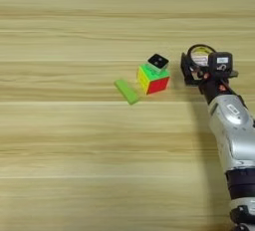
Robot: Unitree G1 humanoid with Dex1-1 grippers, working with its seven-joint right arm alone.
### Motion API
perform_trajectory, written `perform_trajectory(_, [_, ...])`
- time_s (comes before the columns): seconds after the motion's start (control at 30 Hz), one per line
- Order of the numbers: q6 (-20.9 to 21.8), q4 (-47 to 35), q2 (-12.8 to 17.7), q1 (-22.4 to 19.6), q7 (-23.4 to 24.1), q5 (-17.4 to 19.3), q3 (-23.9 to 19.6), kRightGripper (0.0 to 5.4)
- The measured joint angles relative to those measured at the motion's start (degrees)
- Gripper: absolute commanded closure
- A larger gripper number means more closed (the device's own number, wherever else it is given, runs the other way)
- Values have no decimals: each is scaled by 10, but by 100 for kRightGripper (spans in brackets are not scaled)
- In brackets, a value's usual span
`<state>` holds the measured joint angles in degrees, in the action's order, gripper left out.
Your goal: Move the objects on the table
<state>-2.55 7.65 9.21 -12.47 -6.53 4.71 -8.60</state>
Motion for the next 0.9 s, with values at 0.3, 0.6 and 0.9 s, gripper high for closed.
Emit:
perform_trajectory(0.3, [-57, -99, -11, 42, -12, 0, 39, 137])
perform_trajectory(0.6, [-95, -147, -32, 64, -26, 0, 89, 137])
perform_trajectory(0.9, [-109, -170, -48, 75, -39, -2, 137, 137])
